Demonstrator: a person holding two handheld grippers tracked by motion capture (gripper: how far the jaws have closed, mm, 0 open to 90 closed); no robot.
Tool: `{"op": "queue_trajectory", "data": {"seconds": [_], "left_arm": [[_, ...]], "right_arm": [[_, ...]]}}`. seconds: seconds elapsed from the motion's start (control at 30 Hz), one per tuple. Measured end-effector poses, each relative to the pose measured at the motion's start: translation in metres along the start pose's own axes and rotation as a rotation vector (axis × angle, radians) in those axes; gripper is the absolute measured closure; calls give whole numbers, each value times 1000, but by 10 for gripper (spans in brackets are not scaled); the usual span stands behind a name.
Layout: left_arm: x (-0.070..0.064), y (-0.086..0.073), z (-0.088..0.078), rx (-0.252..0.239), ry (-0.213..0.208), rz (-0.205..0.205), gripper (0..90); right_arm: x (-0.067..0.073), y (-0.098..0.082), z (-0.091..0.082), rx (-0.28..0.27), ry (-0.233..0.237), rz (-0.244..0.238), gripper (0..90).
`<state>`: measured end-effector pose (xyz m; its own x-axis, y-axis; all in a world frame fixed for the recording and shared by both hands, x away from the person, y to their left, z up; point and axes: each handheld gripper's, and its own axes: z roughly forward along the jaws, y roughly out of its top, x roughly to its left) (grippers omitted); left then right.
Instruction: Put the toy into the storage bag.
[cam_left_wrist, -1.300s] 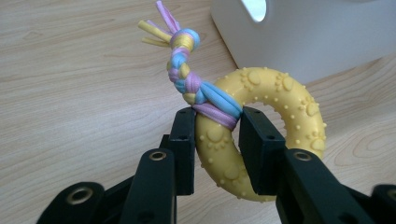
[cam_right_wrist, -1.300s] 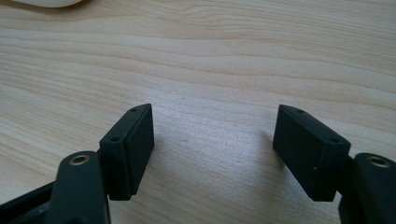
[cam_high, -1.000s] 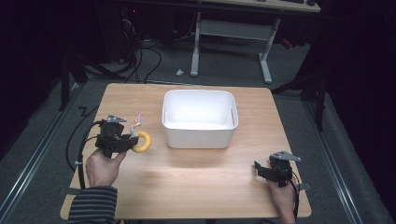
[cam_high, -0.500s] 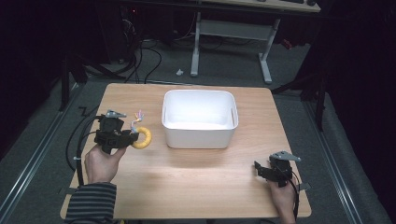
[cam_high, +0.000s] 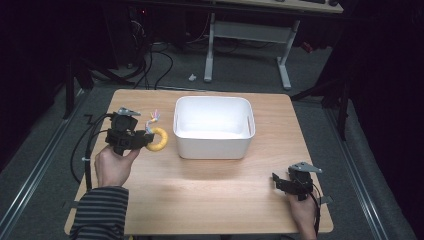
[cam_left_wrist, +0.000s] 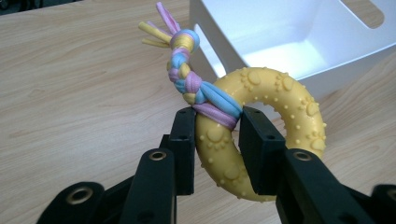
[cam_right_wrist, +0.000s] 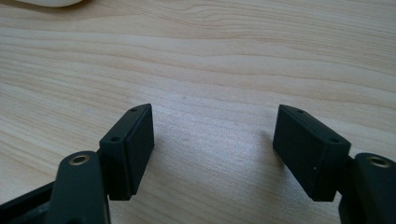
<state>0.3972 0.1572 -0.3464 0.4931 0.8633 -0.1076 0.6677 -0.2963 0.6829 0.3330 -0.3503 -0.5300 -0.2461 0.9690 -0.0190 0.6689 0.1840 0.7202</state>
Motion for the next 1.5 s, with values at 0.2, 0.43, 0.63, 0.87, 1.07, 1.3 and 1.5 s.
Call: {"op": "queue_trajectory", "data": {"seconds": [0.2,0.43,0.63,0.87,1.07,1.3,1.5], "left_arm": [[-5,11,-2,-11,-15,8,675],[-12,24,-2,-19,-28,29,675],[-15,32,4,-17,-42,34,675],[-22,42,13,-16,-51,57,675],[-30,49,22,-8,-66,82,675],[-34,57,30,-6,-76,85,675],[-41,63,35,-8,-86,100,675]], "right_arm": [[0,0,0,1,0,3,295],[0,0,0,1,0,1,294],[0,0,0,1,0,0,294],[0,0,0,1,0,1,294],[0,0,0,1,0,4,294],[0,0,0,1,0,4,294],[0,0,0,1,0,4,294]]}}
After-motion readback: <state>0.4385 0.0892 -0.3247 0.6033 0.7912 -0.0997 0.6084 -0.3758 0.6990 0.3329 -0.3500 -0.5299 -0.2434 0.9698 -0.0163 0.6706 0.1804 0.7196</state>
